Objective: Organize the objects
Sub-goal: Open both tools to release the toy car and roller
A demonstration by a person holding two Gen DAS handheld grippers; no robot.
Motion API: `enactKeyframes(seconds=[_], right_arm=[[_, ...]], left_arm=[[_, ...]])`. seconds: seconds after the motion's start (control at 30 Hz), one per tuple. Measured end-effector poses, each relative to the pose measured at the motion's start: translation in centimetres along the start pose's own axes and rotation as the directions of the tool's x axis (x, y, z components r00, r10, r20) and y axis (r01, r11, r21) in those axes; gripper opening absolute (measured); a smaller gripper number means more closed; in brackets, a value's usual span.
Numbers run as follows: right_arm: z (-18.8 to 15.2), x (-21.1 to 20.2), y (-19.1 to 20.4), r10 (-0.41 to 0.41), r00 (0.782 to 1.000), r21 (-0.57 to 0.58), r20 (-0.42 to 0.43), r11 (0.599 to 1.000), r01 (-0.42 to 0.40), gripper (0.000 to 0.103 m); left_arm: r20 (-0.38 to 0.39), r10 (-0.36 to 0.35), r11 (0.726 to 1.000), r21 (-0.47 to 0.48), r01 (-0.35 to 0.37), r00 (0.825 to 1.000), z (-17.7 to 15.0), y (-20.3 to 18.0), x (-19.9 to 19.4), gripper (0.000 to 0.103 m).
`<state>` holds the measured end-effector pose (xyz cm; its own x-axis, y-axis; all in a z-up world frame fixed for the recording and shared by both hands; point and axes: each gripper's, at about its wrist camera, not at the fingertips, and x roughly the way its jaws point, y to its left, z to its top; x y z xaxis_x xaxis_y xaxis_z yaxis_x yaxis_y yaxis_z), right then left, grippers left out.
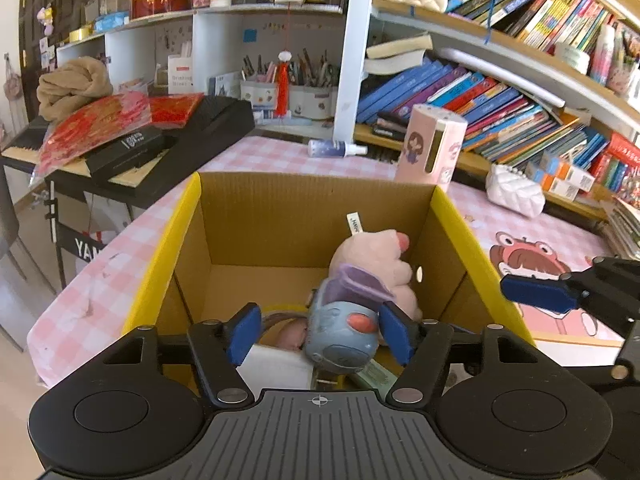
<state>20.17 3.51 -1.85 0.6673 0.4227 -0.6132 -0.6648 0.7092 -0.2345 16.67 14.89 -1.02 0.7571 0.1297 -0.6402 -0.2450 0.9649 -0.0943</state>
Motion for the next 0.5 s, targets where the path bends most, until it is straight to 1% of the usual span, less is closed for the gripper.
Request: enactKeyframes(seconds=[0.13,0.3,0.5], right_arm=[[-0.2,-0.8,0.6,-0.016,1.0,0.019,0.0,1.0,0.016,0.049],[-0.7,-1.9,1.5,-0.038,0.999,0.04,-0.001,0.998,0.038,0.053],[-1.2,-3.5,2.8,-0.072,0.997,0.083,0.006,0.994,0.072,0.054]], left_arm=[[0.019,-0.01,1.0,0.004,0.01,1.0,-0.5,0.2,-1.3,0.067],[0.031,-0.023,1.0,-0.003,0.023,0.999,-1.4,0.9,-3.0,0.067],[0.053,-0.026,0.999,-0.023,0.027,0.998,-2.8,2.0,-5.4,0.067]])
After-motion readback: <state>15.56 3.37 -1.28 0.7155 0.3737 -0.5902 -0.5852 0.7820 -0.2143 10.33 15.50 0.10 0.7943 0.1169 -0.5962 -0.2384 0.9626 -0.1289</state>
